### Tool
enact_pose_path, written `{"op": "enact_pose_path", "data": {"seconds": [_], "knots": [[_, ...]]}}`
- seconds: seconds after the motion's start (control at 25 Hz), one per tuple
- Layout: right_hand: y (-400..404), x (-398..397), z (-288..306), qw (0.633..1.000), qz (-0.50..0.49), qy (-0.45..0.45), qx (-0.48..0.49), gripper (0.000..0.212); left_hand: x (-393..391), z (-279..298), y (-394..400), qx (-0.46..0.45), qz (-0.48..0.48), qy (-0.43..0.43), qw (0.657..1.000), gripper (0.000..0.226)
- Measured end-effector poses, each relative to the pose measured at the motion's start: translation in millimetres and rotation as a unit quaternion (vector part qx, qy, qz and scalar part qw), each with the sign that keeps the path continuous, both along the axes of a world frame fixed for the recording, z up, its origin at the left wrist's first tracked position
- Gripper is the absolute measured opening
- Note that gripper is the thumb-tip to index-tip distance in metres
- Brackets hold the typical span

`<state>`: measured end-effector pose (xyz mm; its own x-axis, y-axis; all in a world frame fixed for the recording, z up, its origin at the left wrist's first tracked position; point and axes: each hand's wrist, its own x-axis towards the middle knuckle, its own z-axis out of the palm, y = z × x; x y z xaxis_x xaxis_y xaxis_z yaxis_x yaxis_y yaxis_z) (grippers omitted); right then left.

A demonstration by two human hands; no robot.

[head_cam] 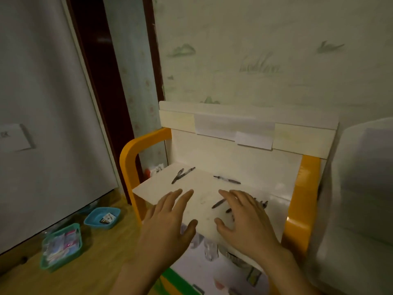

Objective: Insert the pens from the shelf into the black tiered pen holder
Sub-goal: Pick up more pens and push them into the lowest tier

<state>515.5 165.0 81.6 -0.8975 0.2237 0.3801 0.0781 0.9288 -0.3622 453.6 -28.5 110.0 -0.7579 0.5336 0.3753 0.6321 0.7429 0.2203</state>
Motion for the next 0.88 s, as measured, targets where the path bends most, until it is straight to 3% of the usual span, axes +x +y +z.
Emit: {"op": "enact_pose_path", "data": {"seconds": [0.28, 0.72, 0.88], "knots": [[52, -78, -10, 0.995, -0.104, -0.009, -0.003, 0.067, -125, -12, 74, -0.006, -0.086, 0.019, 0.996, 0.07], [76, -115, -39, 0.941, -0.325, -0.094, 0.014, 0.066, -238, -96, 168, -0.012, -0.332, -0.13, 0.934, 0.066], [63, -116, -36, 0.918, -0.378, -0.119, 0.016, 0.066, -253, -119, 180, -0.049, -0.321, -0.181, 0.928, 0.064]]}}
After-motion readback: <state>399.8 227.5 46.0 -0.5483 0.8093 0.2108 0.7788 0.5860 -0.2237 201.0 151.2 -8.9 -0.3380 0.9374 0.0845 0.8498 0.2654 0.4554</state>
